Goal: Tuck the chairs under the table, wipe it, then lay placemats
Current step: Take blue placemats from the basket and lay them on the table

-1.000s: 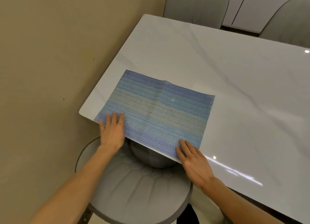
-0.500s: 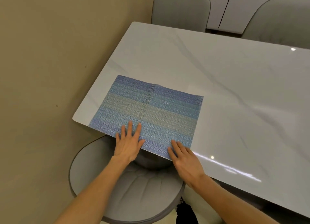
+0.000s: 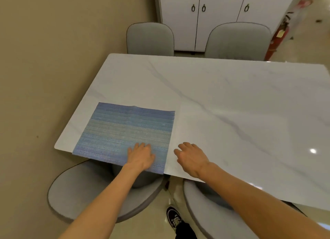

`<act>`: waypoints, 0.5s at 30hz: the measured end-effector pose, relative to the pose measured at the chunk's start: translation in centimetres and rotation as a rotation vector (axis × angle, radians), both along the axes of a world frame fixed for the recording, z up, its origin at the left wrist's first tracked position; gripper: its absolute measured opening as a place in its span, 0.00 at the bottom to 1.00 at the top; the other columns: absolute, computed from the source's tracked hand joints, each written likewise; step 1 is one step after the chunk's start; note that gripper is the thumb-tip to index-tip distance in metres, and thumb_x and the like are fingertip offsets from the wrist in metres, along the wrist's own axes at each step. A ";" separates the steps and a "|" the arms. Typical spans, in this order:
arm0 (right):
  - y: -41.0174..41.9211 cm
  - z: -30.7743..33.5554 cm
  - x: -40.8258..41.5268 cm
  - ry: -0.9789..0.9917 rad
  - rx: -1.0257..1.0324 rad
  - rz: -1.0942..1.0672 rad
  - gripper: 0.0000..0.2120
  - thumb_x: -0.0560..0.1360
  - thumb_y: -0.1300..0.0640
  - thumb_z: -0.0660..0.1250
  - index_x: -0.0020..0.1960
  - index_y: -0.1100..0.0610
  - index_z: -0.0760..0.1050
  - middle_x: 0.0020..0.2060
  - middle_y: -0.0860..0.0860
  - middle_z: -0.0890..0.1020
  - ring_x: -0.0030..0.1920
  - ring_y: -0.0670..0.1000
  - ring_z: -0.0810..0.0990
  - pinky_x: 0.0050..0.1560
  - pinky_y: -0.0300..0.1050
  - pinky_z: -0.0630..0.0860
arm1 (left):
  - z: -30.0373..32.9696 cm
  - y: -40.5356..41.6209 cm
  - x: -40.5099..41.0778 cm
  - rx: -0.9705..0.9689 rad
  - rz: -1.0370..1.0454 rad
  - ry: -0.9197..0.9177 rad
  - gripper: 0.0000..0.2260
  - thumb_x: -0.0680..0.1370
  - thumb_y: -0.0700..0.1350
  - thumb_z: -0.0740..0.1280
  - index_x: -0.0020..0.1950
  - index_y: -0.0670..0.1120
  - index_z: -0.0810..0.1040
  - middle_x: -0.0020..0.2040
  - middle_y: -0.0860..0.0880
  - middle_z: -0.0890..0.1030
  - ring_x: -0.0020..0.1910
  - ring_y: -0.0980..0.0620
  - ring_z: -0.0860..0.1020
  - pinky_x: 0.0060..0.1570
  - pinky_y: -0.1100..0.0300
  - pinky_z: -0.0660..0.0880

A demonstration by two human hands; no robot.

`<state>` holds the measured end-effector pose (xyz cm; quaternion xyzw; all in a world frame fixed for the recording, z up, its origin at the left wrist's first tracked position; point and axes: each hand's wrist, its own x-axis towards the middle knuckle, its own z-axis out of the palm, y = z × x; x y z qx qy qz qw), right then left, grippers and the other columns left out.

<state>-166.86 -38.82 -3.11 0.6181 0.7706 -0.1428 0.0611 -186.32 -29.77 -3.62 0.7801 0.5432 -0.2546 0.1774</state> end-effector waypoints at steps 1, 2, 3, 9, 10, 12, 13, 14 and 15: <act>-0.8 0.8 1.6 0.011 0.005 -0.027 0.12 0.80 0.56 0.60 0.61 0.59 0.74 0.55 0.57 0.77 0.56 0.58 0.74 0.55 0.50 0.71 | 0.9 -0.8 2.0 -0.003 -0.006 -0.009 0.19 0.82 0.53 0.55 0.68 0.45 0.71 0.69 0.44 0.72 0.69 0.42 0.67 0.69 0.41 0.62; -1.7 1.5 3.3 0.025 0.002 -0.056 0.12 0.81 0.55 0.58 0.59 0.59 0.75 0.54 0.56 0.78 0.54 0.57 0.75 0.54 0.50 0.72 | 1.8 -1.8 4.1 -0.008 -0.007 -0.027 0.19 0.82 0.54 0.55 0.66 0.45 0.73 0.67 0.44 0.75 0.67 0.43 0.70 0.67 0.44 0.64; -3.2 2.6 5.6 0.039 -0.005 -0.089 0.11 0.81 0.54 0.58 0.57 0.59 0.75 0.52 0.56 0.78 0.53 0.56 0.75 0.53 0.49 0.73 | 2.8 -3.2 6.8 -0.011 -0.014 -0.053 0.19 0.82 0.54 0.55 0.66 0.45 0.74 0.66 0.44 0.76 0.65 0.43 0.72 0.65 0.46 0.66; -12.7 6.1 18.5 0.118 -0.036 -0.230 0.14 0.82 0.52 0.56 0.56 0.58 0.76 0.50 0.55 0.78 0.49 0.56 0.76 0.47 0.49 0.74 | 7.7 -12.7 20.7 -0.091 -0.007 -0.125 0.24 0.83 0.58 0.56 0.74 0.45 0.69 0.71 0.46 0.73 0.67 0.45 0.73 0.62 0.53 0.70; -15.1 6.7 21.3 0.129 -0.029 -0.248 0.14 0.82 0.52 0.56 0.55 0.59 0.76 0.50 0.55 0.78 0.49 0.55 0.77 0.47 0.49 0.74 | 8.1 -14.9 23.5 -0.091 0.000 -0.126 0.24 0.83 0.58 0.57 0.73 0.45 0.69 0.71 0.46 0.73 0.66 0.45 0.73 0.62 0.53 0.69; -18.8 7.8 25.9 0.127 -0.011 -0.277 0.14 0.82 0.52 0.55 0.53 0.59 0.76 0.49 0.55 0.78 0.48 0.55 0.76 0.45 0.49 0.74 | 9.0 -18.5 28.0 -0.085 0.010 -0.139 0.23 0.82 0.58 0.58 0.72 0.45 0.71 0.69 0.46 0.75 0.65 0.45 0.75 0.61 0.53 0.70; -21.0 8.4 28.5 0.122 -0.015 -0.292 0.14 0.82 0.52 0.55 0.53 0.59 0.76 0.48 0.55 0.78 0.47 0.55 0.76 0.45 0.49 0.73 | 9.5 -20.6 30.5 -0.083 0.007 -0.142 0.23 0.82 0.58 0.58 0.72 0.46 0.71 0.69 0.46 0.75 0.65 0.45 0.75 0.61 0.53 0.70; -22.9 9.0 30.9 0.119 -0.021 -0.309 0.14 0.82 0.52 0.55 0.53 0.59 0.76 0.48 0.55 0.78 0.47 0.55 0.76 0.44 0.48 0.73 | 10.0 -22.2 32.8 -0.075 0.000 -0.149 0.23 0.82 0.58 0.58 0.72 0.46 0.71 0.70 0.46 0.74 0.65 0.45 0.74 0.61 0.53 0.70; -24.4 9.4 32.8 0.113 -0.029 -0.321 0.13 0.82 0.52 0.55 0.53 0.59 0.76 0.48 0.55 0.78 0.46 0.55 0.75 0.43 0.48 0.72 | 10.4 -23.5 34.6 -0.063 -0.005 -0.155 0.23 0.82 0.58 0.58 0.72 0.46 0.72 0.69 0.46 0.75 0.65 0.45 0.75 0.60 0.53 0.70</act>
